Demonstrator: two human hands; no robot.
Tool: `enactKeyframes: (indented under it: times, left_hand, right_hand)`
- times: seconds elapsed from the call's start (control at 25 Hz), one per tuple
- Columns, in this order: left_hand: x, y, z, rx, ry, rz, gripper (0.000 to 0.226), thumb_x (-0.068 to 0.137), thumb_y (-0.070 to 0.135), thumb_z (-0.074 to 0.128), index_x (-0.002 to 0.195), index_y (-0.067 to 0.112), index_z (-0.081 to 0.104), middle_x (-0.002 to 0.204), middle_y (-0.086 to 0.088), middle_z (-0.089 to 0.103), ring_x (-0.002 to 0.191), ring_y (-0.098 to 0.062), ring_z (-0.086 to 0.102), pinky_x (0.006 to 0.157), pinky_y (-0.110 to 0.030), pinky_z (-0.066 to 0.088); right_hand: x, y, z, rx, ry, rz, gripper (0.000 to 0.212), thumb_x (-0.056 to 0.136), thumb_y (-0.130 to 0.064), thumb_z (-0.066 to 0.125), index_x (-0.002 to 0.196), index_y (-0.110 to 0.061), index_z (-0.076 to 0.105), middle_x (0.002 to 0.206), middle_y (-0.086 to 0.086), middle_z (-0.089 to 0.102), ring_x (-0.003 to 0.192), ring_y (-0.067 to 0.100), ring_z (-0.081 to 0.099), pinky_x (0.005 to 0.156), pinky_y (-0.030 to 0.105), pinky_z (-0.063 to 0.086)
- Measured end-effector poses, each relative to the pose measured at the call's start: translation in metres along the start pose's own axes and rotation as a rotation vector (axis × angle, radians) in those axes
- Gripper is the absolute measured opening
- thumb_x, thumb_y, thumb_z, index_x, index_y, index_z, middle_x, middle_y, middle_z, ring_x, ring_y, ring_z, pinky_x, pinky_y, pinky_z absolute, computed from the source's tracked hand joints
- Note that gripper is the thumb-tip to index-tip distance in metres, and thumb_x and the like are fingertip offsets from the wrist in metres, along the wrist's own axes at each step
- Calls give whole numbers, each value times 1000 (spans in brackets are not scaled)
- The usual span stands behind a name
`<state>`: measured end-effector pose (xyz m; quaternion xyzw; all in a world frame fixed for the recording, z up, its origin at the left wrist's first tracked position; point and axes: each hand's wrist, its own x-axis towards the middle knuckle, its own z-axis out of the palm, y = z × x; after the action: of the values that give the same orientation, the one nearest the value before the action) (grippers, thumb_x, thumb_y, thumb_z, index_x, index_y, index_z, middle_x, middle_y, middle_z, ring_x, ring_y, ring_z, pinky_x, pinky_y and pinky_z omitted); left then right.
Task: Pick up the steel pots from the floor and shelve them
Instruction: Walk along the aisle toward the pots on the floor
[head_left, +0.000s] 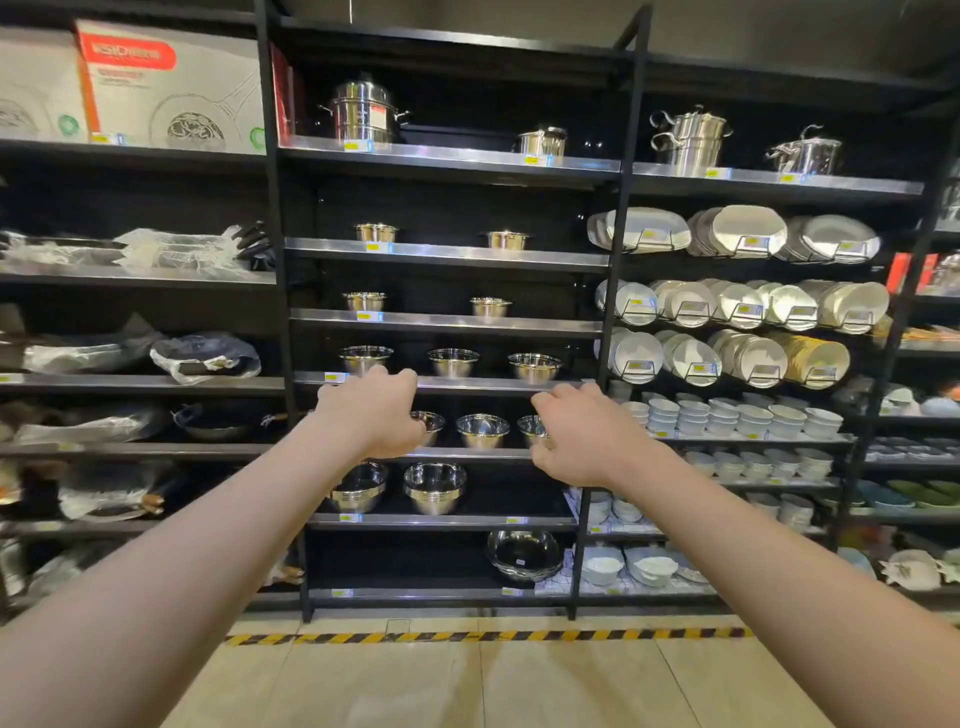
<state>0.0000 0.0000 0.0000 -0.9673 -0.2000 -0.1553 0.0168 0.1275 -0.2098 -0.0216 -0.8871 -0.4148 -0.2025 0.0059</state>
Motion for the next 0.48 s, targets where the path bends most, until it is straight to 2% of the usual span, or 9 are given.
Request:
enactKeyframes:
  times: [0.08, 0.16, 0.32, 0.48]
  left_hand:
    - [13, 2, 8, 3, -20, -7, 56, 93, 42, 57, 143, 20, 43, 140, -11, 50, 120, -35, 57, 98, -55, 48]
    - [30, -1, 23, 1, -45, -17, 54, 93, 43, 56, 141, 21, 45, 137, -10, 52, 117, -35, 57, 97, -55, 48]
    - [79, -24, 59, 8, -101, -22, 54, 92, 46, 56, 138, 22, 46, 133, -9, 53, 113, -35, 59, 95, -54, 49]
    - [152, -67, 86, -47, -112, -4, 52, 90, 42, 54, 137, 21, 48, 134, -9, 56, 115, -32, 59, 95, -52, 50]
  right_hand:
    - [14, 6, 11, 13, -15, -7, 26, 89, -38, 56, 102, -18, 45, 111, 10, 55, 110, 36, 48, 86, 46, 48]
    - [31, 10, 29, 13, -63, 5, 29, 89, -39, 56, 105, -16, 47, 107, 8, 52, 108, 36, 48, 82, 44, 47]
    - [75, 13, 65, -15, -97, 16, 41, 89, -39, 56, 121, -14, 50, 111, 8, 53, 109, 34, 48, 75, 41, 42]
    - [143, 18, 92, -8, -104, 24, 34, 89, -39, 55, 114, -16, 52, 108, 7, 53, 111, 35, 49, 86, 47, 50]
